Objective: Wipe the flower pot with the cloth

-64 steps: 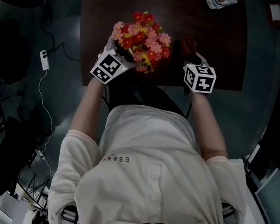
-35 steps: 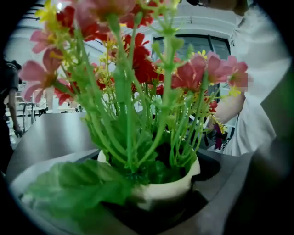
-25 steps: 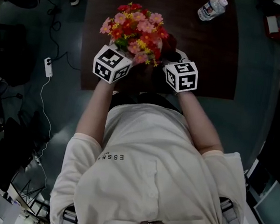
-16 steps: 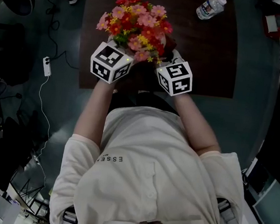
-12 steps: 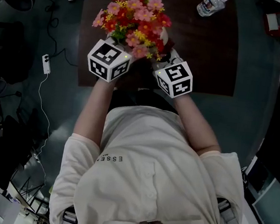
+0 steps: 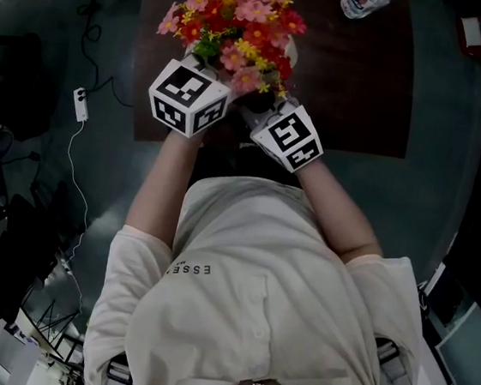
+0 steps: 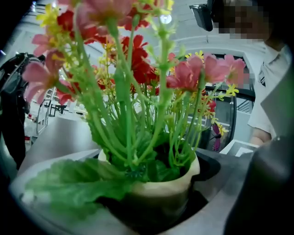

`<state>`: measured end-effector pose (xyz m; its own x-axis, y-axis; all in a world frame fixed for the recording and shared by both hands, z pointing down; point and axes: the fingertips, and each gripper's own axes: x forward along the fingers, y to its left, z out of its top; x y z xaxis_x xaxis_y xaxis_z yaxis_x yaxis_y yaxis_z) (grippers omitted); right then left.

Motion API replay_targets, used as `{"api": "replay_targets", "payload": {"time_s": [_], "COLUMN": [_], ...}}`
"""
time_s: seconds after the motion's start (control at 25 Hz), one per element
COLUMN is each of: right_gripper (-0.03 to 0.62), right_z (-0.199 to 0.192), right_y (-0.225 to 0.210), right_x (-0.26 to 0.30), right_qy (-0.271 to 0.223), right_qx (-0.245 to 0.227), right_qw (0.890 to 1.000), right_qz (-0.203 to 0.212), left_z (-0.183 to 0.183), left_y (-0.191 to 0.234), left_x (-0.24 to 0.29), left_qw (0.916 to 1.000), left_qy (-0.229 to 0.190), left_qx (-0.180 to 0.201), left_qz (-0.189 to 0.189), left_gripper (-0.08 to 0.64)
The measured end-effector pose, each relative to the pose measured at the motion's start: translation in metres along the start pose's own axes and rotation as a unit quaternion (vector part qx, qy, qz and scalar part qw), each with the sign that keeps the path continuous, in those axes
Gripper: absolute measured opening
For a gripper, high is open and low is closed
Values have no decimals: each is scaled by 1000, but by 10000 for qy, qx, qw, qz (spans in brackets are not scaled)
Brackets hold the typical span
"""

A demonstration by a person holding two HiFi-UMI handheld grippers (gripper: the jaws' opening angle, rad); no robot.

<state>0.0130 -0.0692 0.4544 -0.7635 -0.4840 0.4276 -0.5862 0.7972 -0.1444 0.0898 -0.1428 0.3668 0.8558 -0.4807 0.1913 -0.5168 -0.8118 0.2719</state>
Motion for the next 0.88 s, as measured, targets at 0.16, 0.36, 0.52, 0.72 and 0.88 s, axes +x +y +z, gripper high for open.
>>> {"api": "replay_targets", "payload": {"time_s": [0.16, 0.36, 0.52, 0.72, 0.88], "right_gripper": [48, 48, 48, 48, 48], "right_z": [-18, -30, -15, 11, 26], "right_y": [-15, -76, -108, -100, -79], "right_x": [-6, -33, -50, -48, -43], "right_qy": [236, 313, -33, -613, -931], "right_qx": [78, 352, 479, 376, 185], "right_qw": [9993, 9925, 9868, 9892, 9914], "right_qz": [-286, -1125, -1547, -1281, -905], "left_z": [-1, 4, 12, 9, 9], "left_y": [-5, -4, -11, -29, -33], "left_x": [-2, -11, -15, -13, -12], "left_qw": [10000, 10000, 9997, 9988, 9984], "left_qy": [60, -40, -171, -168, -169], "left_qx": [-7, -70, -181, -427, -502], "left_qz": [-48, 19, -33, -180, -205], "left_gripper": [588, 588, 588, 588, 588]}}
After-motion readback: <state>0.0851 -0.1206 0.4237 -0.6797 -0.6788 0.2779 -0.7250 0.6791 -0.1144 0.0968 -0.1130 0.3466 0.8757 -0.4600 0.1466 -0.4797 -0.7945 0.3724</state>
